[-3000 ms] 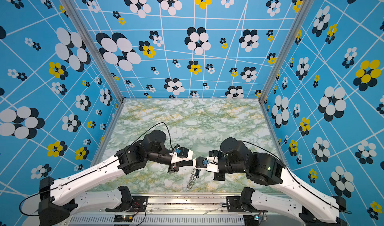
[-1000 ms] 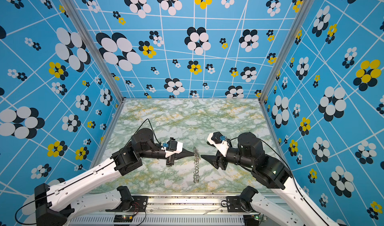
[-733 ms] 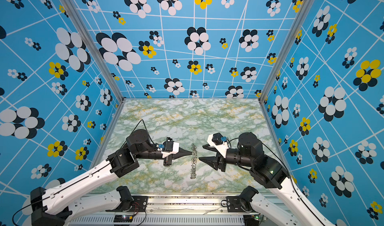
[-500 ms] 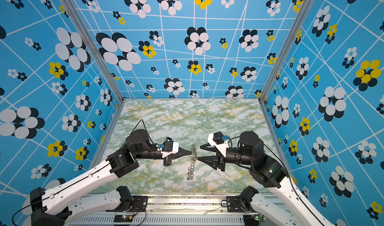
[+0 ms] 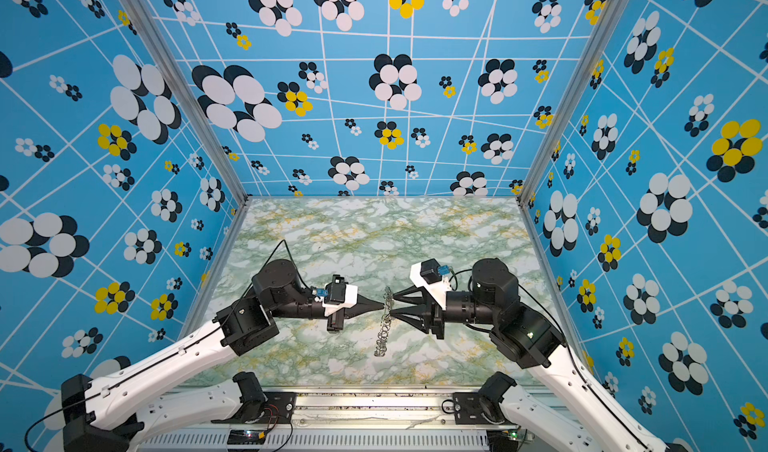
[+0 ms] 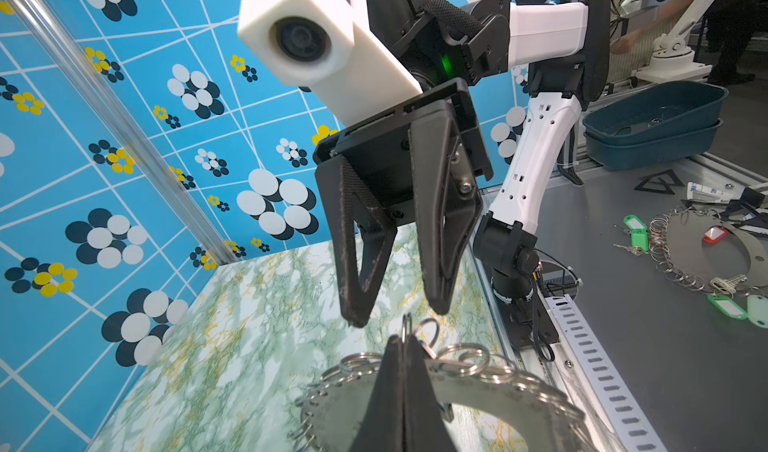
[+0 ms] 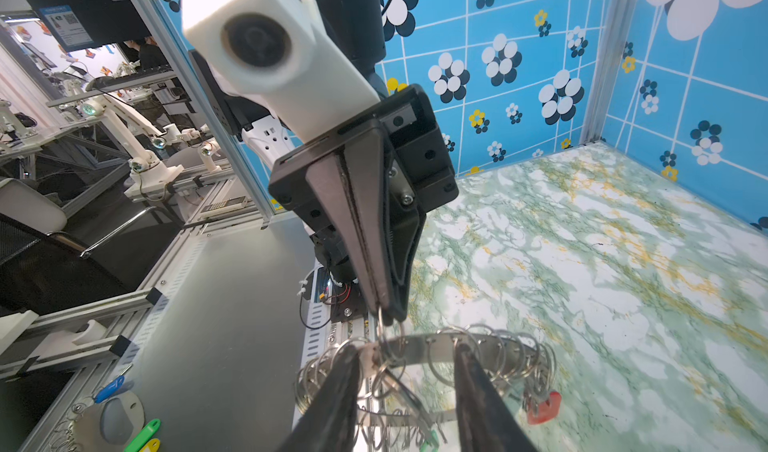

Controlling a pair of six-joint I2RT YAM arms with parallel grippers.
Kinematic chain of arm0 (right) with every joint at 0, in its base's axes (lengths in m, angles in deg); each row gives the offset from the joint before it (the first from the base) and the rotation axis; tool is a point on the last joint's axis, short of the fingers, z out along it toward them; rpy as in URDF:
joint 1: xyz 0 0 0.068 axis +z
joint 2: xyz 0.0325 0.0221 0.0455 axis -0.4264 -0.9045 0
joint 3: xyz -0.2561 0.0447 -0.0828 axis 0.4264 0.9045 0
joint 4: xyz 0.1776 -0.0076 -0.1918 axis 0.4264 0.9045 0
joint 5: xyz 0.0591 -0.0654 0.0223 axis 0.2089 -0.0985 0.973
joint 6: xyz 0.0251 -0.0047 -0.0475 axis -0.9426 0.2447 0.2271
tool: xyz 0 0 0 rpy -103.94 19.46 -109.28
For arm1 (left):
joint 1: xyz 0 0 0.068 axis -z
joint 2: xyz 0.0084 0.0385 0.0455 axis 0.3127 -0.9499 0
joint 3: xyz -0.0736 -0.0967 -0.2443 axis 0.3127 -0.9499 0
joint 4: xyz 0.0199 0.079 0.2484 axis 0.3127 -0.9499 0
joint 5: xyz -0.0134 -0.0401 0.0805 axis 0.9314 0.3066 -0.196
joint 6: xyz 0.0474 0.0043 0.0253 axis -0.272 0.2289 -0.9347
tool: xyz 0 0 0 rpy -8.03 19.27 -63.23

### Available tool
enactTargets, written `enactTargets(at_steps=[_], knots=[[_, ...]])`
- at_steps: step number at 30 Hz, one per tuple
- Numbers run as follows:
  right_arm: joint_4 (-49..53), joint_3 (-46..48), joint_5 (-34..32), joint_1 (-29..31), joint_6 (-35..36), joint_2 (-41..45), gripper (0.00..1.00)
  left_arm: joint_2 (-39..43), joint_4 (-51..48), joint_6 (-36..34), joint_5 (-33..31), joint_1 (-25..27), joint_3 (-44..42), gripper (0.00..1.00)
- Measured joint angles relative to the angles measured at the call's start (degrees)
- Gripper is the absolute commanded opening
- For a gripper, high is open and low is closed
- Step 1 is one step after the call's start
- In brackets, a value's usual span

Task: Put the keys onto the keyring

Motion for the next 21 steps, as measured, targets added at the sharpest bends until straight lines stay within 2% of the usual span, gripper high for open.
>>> enactTargets(at_steps=[21], knots=[[-0.6,0.0,0.7,0.2,-0.2,-1.4,0.33,0.0,1.2,0.8,0.4,0.0,0.0,0.00]])
